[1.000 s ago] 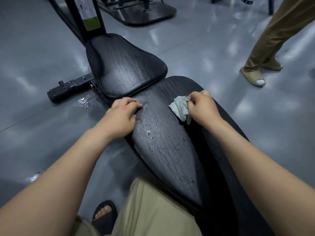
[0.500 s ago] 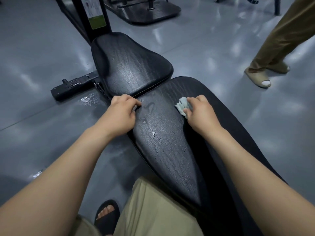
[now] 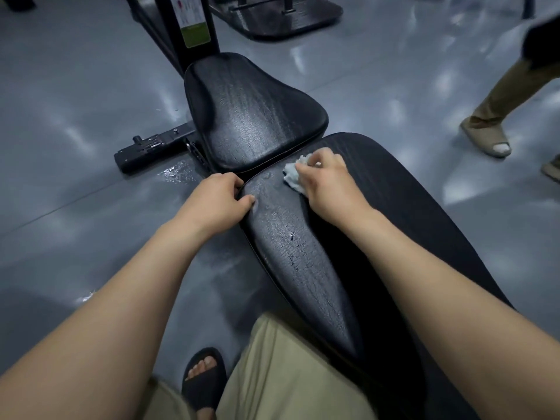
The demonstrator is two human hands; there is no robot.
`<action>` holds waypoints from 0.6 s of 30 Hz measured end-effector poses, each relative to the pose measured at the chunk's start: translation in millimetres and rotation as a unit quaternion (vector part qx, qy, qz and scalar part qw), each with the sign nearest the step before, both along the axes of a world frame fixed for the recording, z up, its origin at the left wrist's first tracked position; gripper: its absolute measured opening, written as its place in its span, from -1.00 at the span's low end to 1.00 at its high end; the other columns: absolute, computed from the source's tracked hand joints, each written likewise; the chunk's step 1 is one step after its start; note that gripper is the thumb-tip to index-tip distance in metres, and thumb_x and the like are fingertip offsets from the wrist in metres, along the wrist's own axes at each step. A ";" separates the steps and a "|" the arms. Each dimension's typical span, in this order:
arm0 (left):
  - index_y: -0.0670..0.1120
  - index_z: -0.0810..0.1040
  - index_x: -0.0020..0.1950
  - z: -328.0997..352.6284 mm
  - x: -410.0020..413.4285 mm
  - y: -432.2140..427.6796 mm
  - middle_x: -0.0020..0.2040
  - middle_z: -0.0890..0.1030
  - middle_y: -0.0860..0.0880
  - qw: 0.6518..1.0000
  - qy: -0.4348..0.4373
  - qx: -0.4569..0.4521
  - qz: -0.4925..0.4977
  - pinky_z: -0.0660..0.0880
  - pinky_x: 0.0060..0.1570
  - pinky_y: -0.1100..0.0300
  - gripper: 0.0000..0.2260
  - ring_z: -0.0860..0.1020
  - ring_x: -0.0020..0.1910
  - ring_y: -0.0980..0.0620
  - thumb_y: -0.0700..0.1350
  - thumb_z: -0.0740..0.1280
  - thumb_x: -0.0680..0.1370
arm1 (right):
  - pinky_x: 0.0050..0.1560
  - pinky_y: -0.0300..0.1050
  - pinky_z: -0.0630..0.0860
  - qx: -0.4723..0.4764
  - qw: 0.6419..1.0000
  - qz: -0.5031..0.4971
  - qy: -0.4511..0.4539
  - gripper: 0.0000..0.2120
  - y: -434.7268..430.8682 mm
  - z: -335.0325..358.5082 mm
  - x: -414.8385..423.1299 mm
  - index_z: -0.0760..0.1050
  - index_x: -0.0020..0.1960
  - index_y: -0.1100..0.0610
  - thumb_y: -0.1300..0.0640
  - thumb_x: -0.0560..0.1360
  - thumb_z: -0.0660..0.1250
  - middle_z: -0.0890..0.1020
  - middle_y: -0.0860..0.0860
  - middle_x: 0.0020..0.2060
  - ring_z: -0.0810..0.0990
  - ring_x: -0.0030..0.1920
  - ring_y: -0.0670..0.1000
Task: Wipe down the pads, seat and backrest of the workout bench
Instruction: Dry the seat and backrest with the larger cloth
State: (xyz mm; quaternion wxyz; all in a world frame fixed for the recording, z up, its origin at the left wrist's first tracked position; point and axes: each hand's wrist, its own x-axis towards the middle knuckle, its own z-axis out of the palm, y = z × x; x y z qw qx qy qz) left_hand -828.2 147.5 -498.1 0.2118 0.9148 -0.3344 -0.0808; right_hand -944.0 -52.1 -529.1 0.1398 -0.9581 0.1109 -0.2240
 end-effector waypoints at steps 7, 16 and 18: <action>-0.06 0.62 0.24 -1.2 5.4 9.8 0.19 0.67 -0.07 0.999 0.026 0.017 0.014 0.49 0.20 0.11 -0.68 0.58 0.21 -0.09 -0.22 0.23 0.54 | -0.07 0.01 0.50 -0.036 0.976 0.215 0.011 -0.76 59.0 -5.8 -14.4 0.60 0.18 0.12 0.01 0.61 0.34 0.51 0.07 0.04 0.43 -0.08 0.11; -0.03 0.64 0.20 0.1 4.5 22.3 0.07 0.68 -0.02 0.997 0.074 0.024 0.025 0.43 0.00 0.24 -0.69 0.60 0.09 -0.02 -0.26 0.24 0.54 | 0.04 -0.01 0.46 -0.013 0.993 0.109 -0.034 -0.81 39.1 5.9 33.4 0.62 -0.03 0.10 -0.02 0.59 0.36 0.55 0.06 -0.04 0.50 -0.08 0.17; -0.05 0.64 0.20 0.6 5.5 24.1 0.08 0.68 -0.03 0.997 0.074 0.018 0.025 0.41 0.00 0.26 -0.70 0.60 0.11 -0.02 -0.26 0.25 0.54 | 0.05 0.00 0.48 -0.013 0.981 0.192 -0.020 -0.83 57.6 3.4 16.1 0.65 0.07 0.11 0.05 0.57 0.38 0.56 0.07 0.01 0.49 -0.07 0.15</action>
